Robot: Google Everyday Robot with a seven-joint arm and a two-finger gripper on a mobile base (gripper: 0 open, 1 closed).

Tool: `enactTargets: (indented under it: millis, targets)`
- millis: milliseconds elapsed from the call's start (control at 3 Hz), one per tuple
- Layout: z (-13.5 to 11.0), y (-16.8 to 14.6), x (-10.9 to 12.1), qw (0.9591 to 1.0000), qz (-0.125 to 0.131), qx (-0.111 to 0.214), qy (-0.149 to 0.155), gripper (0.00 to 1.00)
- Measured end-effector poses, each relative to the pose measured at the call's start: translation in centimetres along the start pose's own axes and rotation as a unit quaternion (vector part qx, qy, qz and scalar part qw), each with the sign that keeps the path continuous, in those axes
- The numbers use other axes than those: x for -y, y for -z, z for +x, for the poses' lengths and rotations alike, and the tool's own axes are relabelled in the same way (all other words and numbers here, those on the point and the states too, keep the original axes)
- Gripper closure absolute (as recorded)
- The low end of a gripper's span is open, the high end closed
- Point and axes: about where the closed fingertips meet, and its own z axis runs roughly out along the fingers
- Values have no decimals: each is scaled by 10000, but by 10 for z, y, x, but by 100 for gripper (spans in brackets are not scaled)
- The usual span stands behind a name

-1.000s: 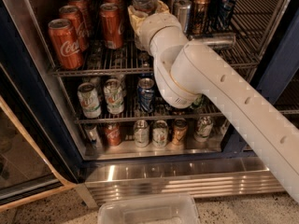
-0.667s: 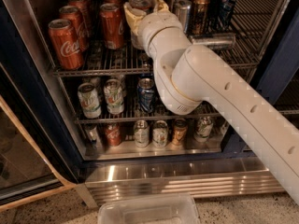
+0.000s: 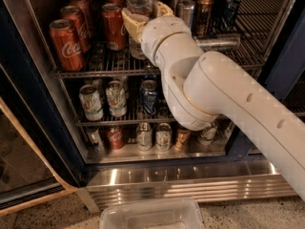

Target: Pick water bottle from top shelf of fridge

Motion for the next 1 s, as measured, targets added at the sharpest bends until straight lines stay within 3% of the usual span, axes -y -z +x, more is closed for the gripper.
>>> enactTargets:
  millis: [333,667,1000]
  targets:
    - [7,24,-5,9991,-150,-344,-222,100]
    - [6,42,-13,9981,-250,-499,-264,100]
    - [-3,63,-15,9983,-182,-493,-255,100]
